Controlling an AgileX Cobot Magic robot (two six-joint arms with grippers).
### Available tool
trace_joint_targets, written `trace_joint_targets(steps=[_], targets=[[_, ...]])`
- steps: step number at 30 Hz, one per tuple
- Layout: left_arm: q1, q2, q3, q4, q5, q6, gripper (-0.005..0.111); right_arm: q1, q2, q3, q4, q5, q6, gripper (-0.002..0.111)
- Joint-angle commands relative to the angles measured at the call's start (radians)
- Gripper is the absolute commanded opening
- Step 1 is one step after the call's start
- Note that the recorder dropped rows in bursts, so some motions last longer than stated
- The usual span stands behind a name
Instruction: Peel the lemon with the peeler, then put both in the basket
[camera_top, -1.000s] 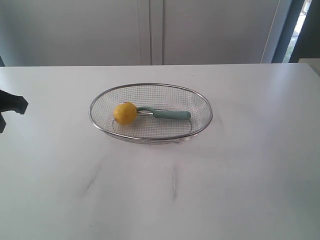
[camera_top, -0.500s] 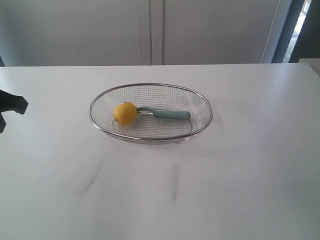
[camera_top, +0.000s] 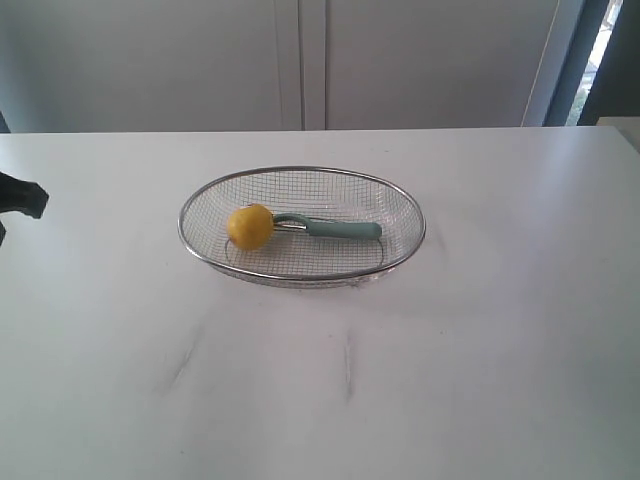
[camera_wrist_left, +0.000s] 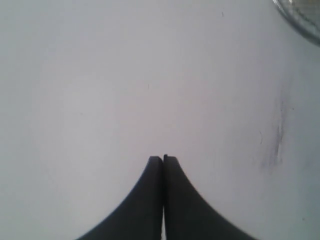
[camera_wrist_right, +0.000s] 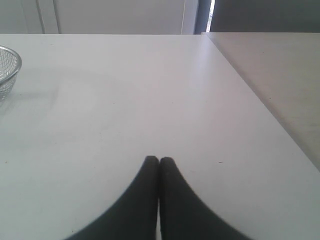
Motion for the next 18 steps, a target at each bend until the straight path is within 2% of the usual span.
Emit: trace_joint_targets(steps=[1, 4, 7, 13, 18], targets=[[0.006, -0.095, 0.031, 0.012, -0.093, 0.007, 0.000, -0.009, -0.005, 0.005, -0.007, -0.018, -0.008, 0.000], [0.034, -0.179, 0.096, -0.004, -0.184, 0.007, 0.000, -0.009, -0.005, 0.005, -0.007, -0.018, -0.008, 0.000], [0.075, -0.264, 0.169, -0.031, -0.219, -0.018, 0.000, -0.009, -0.005, 0.005, -0.007, -0.018, -0.008, 0.000], [0.154, -0.419, 0.366, -0.013, -0.223, -0.038, 0.000, -0.009, -0.005, 0.005, -0.007, -0.018, -0.008, 0.000], [0.181, -0.571, 0.498, 0.051, -0.228, -0.038, 0.000, -0.009, -0.005, 0.005, -0.007, -0.018, -0.008, 0.000]])
